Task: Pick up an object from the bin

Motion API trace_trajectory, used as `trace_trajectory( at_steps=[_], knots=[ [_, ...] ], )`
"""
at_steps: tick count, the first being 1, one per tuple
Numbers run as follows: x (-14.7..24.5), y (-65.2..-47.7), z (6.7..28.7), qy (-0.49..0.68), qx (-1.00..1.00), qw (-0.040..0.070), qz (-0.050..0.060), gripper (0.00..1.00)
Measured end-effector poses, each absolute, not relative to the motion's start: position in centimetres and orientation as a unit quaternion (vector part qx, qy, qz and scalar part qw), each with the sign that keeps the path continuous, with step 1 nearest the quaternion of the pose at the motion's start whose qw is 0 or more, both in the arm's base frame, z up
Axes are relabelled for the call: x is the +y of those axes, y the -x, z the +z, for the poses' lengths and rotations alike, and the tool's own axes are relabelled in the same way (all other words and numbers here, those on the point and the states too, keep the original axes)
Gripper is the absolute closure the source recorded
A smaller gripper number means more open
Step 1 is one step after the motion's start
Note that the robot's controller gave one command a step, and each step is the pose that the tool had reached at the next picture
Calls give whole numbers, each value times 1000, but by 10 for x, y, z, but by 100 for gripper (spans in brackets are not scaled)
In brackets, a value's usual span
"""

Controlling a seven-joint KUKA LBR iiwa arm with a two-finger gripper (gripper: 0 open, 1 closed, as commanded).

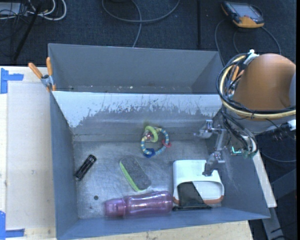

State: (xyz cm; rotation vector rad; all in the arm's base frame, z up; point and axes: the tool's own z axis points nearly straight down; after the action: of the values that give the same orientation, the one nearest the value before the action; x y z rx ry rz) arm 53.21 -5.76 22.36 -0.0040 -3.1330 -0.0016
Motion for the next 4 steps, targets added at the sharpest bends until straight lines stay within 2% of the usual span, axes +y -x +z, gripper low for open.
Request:
trace_trajectory(
  at_steps=[1, 2, 3, 4],
  knots=[
    [-57, -534, 228, 0, -1000, 1, 0, 0],
    [-52, -536, 181, 0, -1000, -3, 0, 0],
    [-58, -536, 120, -4, -1000, -2, 0, 0],
    [-44, -539, 87, -50, -999, 2, 0, 0]
  ],
)
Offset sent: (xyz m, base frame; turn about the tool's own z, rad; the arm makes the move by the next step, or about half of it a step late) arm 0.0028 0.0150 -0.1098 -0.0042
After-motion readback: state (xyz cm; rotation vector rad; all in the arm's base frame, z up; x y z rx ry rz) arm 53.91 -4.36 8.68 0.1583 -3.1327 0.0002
